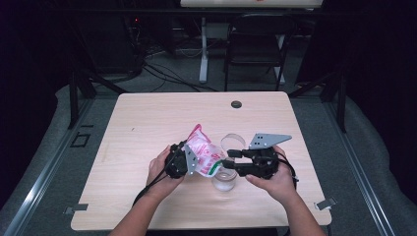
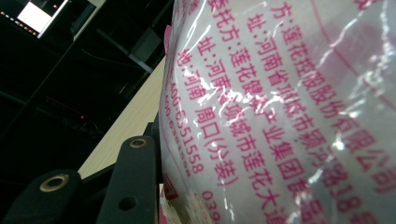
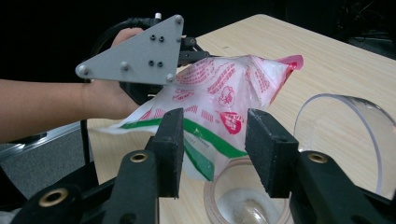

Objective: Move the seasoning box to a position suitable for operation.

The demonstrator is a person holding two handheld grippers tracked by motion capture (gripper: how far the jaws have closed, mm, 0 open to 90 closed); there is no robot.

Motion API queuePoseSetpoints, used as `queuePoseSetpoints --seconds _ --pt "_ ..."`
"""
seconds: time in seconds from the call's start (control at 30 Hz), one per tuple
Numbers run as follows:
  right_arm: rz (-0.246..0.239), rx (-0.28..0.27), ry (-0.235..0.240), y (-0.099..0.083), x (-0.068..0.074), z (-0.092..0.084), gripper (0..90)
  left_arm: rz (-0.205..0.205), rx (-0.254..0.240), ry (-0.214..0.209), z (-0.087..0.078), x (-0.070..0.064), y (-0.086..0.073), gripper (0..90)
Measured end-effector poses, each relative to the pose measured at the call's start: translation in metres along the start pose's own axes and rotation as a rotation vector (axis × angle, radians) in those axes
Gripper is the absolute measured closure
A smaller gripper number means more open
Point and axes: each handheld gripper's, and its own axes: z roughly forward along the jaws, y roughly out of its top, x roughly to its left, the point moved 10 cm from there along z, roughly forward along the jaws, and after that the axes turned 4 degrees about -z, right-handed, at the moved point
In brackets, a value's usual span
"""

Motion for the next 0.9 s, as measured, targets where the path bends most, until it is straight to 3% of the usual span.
queuePoseSetpoints --seconds 0.23,0.5,0.7,0.9 --pt "-0.023 -0.018 0.013 0.001 0.003 -0.001 51.6 -0.023 0.013 -0.012 0.003 0.003 -0.002 61.2" --pt "-0.123 0.028 -0.025 -0.005 0.005 0.007 48.7 -0.04 0.018 -0.023 0.005 0.003 -0.003 61.3" --pt "-0.202 0.06 -0.076 -0.009 0.005 0.016 48.4 -0.015 0.011 -0.034 0.004 -0.004 0.002 61.3" --pt "-0.215 0.068 -0.084 -0.012 0.007 0.024 56.3 0.02 -0.001 -0.035 0.002 -0.01 0.009 61.3"
